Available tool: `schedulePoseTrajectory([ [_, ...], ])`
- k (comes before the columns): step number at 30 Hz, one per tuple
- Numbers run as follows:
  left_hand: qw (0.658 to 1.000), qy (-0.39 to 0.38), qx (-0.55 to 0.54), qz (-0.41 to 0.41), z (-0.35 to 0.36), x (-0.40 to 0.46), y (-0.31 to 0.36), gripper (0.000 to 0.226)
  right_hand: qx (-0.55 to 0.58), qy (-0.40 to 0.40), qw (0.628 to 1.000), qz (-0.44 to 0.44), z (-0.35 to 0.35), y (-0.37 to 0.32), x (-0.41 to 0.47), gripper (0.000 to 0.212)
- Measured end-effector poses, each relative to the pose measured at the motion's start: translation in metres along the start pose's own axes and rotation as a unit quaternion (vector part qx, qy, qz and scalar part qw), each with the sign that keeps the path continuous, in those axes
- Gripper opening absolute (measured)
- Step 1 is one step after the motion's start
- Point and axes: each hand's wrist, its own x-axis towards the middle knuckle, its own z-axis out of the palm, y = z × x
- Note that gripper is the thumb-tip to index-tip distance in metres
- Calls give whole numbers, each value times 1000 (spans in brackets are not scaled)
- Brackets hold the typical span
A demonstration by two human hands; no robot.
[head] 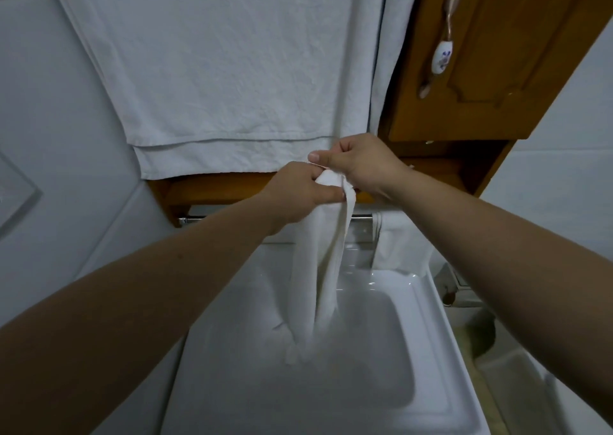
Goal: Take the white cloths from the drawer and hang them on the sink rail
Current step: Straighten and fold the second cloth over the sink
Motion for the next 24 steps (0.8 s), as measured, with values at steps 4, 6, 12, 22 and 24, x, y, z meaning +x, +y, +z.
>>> schedulePoseTrajectory([
  [4, 996, -36, -74, -39, 5, -4, 9, 19, -82, 52, 995, -17, 3, 1, 4, 47],
  [6, 988, -92, -113, -57, 2, -5, 9, 23, -120, 52, 991, -25, 2, 0, 3, 48],
  [12, 959, -151, -220, -94, -8, -8, 11, 44, -76, 40, 994, -69, 0, 0, 0, 49],
  [22, 953, -48, -283, -93, -4, -9, 8, 24, 192, 35, 979, 56, 9, 13, -9, 47],
  [24, 941, -20, -323, -100, -7, -6, 3, 30, 211, 33, 976, 54, 15, 21, -12, 49],
])
